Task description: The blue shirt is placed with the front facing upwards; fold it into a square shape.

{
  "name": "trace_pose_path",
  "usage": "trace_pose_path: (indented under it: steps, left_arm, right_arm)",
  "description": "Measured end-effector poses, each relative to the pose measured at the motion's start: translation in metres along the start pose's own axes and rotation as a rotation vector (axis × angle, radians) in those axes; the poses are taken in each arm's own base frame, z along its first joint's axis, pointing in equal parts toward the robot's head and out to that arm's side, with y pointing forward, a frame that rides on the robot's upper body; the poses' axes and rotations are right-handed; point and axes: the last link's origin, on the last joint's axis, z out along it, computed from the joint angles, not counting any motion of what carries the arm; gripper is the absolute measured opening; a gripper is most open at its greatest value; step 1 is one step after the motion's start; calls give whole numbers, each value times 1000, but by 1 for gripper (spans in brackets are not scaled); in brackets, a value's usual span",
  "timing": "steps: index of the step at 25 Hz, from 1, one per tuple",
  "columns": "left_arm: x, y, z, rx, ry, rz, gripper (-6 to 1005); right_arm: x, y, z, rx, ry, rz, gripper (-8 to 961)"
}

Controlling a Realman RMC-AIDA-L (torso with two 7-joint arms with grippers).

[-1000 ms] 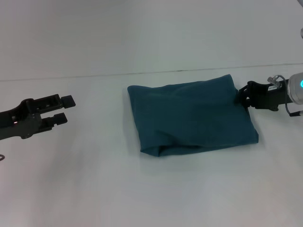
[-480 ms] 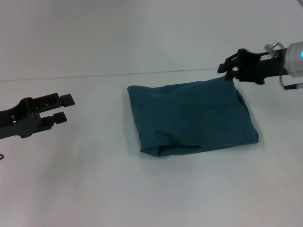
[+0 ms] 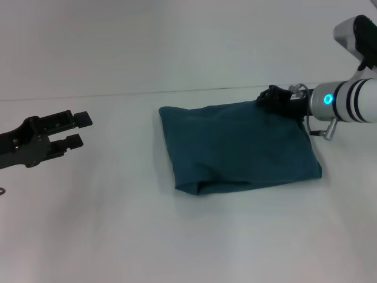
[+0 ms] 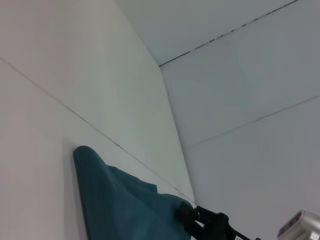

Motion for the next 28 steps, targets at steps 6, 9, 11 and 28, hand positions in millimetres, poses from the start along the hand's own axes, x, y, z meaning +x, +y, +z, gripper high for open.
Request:
trace_pose_path:
  steps: [6, 9, 11, 28]
  left_arm:
    - [0, -2, -1, 7, 9, -4, 735]
    - [1, -2, -1, 8, 12, -2, 735]
    - [1, -1, 0, 6, 11, 0, 736]
    - [-3, -5, -3, 7, 10, -15, 735]
  right_arm:
    - [-13, -15, -6, 35, -52, 22, 285]
    - [-18, -24, -10, 56, -63, 31, 284]
    - [-22, -30, -14, 66, -67, 35, 283]
    - [3, -30, -63, -197, 294, 139, 290]
